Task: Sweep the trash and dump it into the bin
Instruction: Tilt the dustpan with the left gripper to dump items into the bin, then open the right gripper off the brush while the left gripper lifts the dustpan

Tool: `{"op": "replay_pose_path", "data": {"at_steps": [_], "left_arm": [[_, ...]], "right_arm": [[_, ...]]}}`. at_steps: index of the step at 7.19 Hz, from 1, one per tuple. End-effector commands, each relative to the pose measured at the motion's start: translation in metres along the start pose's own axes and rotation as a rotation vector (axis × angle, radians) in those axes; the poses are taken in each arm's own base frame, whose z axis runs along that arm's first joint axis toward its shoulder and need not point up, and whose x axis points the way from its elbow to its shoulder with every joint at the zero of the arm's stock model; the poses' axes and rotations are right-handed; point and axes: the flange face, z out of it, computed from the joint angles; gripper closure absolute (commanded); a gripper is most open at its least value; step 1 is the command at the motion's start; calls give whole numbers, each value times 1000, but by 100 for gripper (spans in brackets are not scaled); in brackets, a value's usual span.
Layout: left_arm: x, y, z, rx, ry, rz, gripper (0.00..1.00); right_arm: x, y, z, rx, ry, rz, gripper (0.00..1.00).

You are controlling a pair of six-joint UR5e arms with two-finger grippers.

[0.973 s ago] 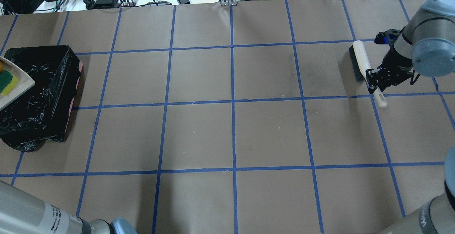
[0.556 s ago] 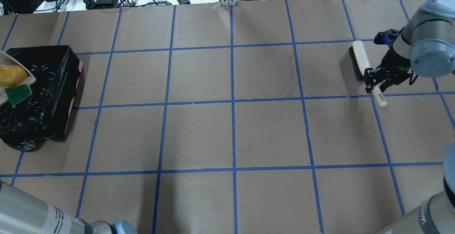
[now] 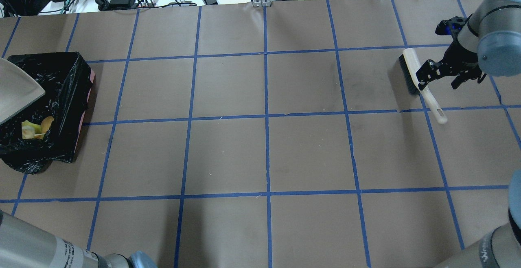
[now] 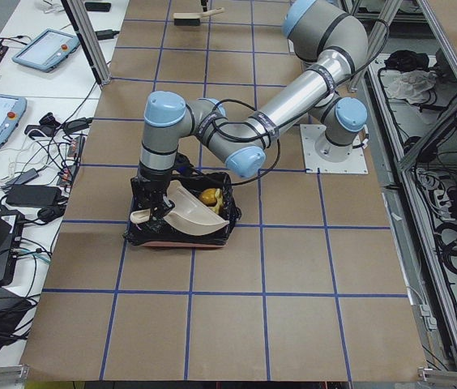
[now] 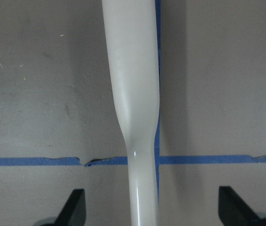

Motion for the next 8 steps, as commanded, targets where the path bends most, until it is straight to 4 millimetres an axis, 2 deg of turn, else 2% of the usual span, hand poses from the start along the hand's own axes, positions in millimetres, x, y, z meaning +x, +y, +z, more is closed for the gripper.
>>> {"op": "replay_pose_path", "data": {"at_steps": [1,3,4,5,6,7,8], "left_arm": [[-1,1,-6,-10,-5,1,92],[-3,-1,-10,24,-11,-24,100],[-4,-5,-16,73,-32,-76,100],[-6,-10,-26,150,-53,-128,100],[-8,-17,-27,229,-45,-239,100],[-28,-26,-35,266,-72,-276,100],[-60,-41,-49,294,-60,-292,100]], "right_arm": [[-20,14,-78,14,4,27,0],[-54,42,-149,15,7,23,0],[-67,59,-174,12,17,62,0],[-82,76,-189,2,0,84,0],[-106,77,-186,-13,-25,131,0],[-134,73,-181,-18,-45,147,0],[-166,72,-176,-21,-29,88,0]]}}
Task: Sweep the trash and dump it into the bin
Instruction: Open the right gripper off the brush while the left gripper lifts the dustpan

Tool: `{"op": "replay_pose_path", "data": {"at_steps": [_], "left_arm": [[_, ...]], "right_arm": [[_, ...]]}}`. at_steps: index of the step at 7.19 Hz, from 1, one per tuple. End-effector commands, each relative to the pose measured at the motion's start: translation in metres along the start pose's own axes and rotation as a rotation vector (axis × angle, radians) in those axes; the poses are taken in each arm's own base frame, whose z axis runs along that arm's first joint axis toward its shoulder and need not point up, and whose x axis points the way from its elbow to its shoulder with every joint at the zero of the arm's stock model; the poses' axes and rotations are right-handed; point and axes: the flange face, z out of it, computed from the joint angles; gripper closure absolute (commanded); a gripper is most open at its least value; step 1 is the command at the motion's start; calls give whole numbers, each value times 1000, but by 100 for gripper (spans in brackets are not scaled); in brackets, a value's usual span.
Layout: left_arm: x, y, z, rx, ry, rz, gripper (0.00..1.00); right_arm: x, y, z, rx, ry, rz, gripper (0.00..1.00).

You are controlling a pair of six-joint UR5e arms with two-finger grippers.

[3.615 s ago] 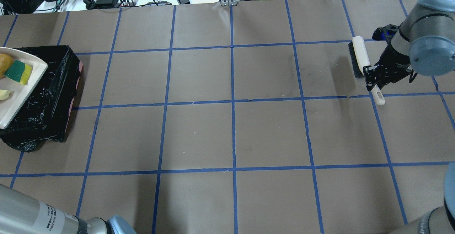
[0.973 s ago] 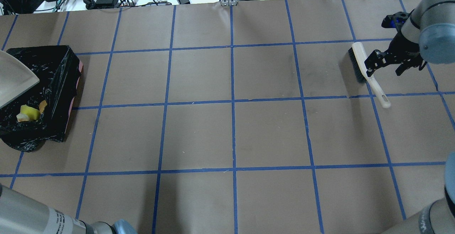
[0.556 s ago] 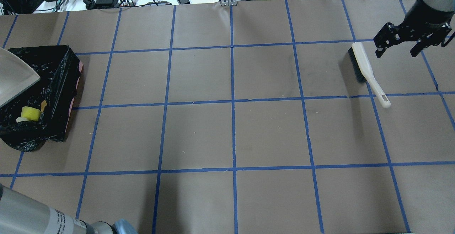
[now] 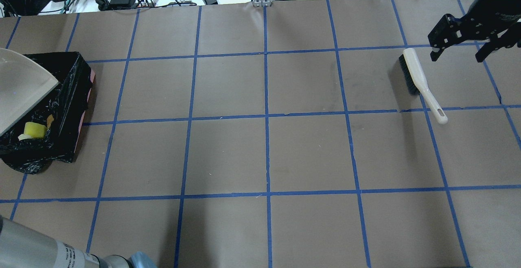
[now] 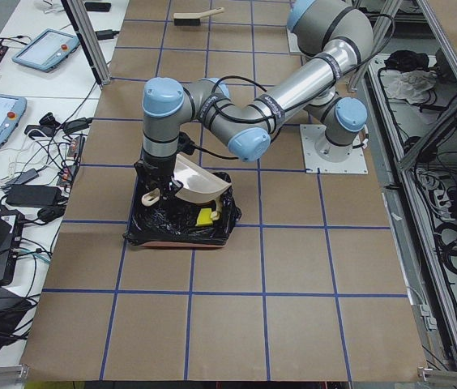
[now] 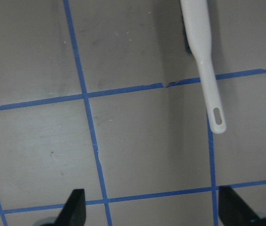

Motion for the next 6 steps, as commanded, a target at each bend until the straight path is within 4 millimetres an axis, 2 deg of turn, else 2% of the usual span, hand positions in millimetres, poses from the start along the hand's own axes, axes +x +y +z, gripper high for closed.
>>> {"op": "replay_pose_path", "data": {"at_steps": [1,2,4,6], "left_arm": [[-47,-50,-5,102,30,-115,100],[-71,-72,-2,125,38,-156,100],[-124,-130,16,191,94,-268,100],[-166,-174,48,229,139,-359,100]], "right_arm": [[-59,10,8,-1,11,-77,0],[-69,14,10,-5,13,-95,0],[-76,19,10,-18,20,-109,0],[-89,27,9,-15,77,-106,0]]}}
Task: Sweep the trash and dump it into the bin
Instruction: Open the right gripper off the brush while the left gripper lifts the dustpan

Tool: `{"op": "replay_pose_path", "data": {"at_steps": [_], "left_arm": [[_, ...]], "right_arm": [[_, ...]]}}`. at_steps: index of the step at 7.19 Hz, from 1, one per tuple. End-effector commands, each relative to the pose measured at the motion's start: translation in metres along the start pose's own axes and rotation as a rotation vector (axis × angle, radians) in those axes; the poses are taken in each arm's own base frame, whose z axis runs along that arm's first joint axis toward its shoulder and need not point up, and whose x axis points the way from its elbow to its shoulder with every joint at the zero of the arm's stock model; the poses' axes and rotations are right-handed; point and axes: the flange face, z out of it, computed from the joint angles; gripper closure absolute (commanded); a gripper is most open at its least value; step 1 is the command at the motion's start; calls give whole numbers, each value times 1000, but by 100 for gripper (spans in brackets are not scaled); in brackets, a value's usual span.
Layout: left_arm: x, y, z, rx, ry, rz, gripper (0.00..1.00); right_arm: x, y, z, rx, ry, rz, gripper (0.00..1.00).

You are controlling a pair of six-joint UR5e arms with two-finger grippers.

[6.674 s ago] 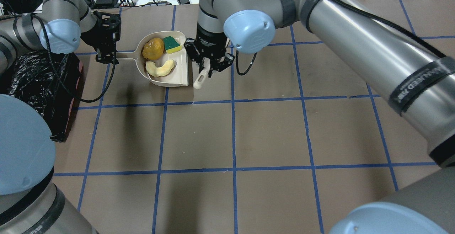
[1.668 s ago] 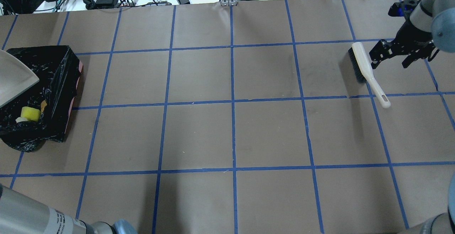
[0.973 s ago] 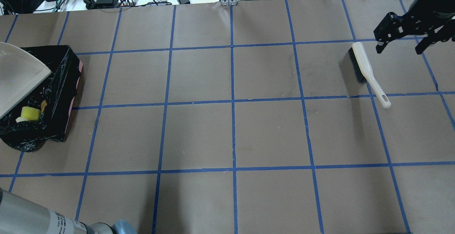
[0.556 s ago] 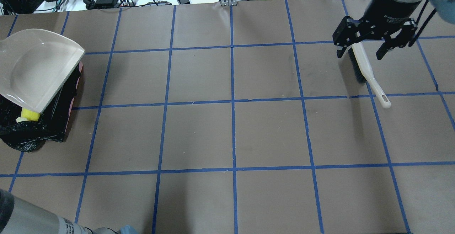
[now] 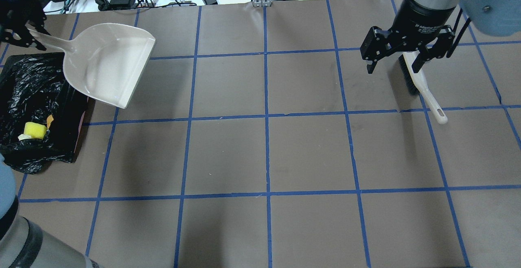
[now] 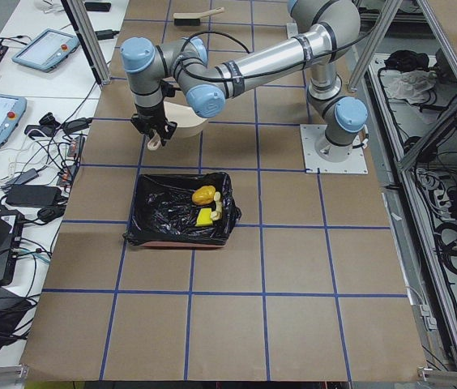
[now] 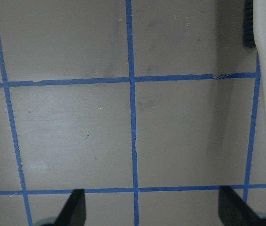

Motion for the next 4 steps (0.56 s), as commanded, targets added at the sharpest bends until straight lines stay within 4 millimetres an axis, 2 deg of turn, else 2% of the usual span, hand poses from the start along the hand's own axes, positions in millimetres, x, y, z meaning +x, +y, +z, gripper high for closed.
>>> {"op": "replay_pose_path", "data": {"at_steps": [1,2,4], "left_arm": [[-35,-59,40,32,45,-93,100],[-50,-92,55,30,62,-136,100],[-66,-98,92,24,76,-278,99]], "right_arm": [[-18,6,2,-4,68,-16,0],[-29,7,4,2,70,51,0],[-31,6,4,7,53,79,0]]}}
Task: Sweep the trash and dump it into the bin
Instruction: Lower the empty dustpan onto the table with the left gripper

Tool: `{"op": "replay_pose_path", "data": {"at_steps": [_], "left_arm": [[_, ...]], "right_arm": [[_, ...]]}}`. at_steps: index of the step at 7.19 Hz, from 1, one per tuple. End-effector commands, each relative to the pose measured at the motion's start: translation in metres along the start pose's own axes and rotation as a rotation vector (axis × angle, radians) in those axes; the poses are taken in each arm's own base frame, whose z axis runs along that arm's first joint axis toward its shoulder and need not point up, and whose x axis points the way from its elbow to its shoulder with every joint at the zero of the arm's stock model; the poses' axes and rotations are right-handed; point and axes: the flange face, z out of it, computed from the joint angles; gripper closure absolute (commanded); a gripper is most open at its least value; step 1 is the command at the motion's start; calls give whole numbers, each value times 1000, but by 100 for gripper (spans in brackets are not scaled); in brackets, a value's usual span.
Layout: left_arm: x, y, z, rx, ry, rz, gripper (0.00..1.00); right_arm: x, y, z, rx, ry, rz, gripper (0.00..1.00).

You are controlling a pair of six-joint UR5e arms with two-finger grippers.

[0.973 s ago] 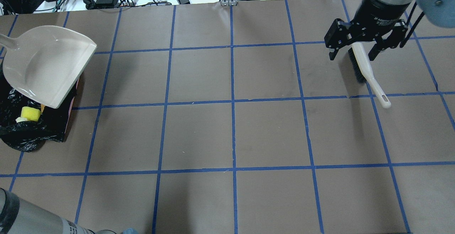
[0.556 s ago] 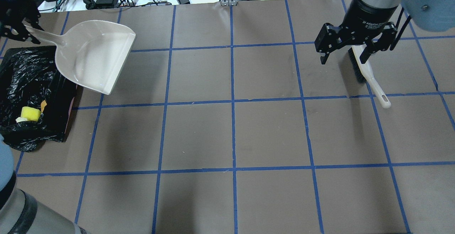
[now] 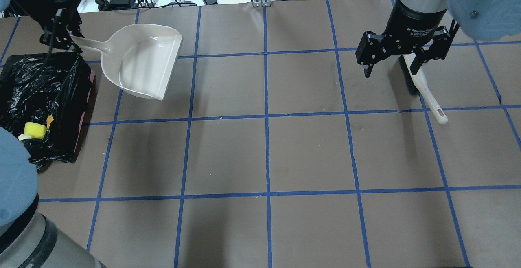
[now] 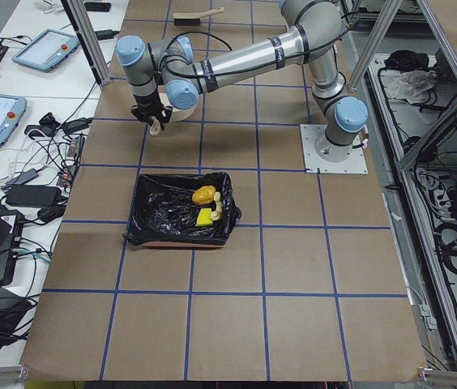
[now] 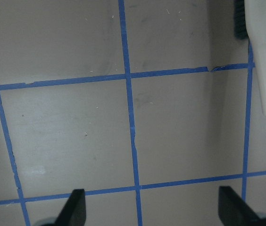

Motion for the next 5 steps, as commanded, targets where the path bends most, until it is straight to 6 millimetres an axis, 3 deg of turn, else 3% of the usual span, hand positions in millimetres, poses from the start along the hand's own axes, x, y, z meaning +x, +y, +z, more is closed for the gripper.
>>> {"op": "replay_pose_path", "data": {"at_steps": [1,2,5], "left_arm": [[-13,-14,36,-5,-1,-84,98],[-14,-23,58,-17,-43,-72,98],[-7,-40,75,-45,-36,-48,97]], "right_arm": [[-2,0,-2,10,-4,12,0],[-2,2,-3,11,-4,23,0],[-1,15,13,-18,-2,-81,0]]}}
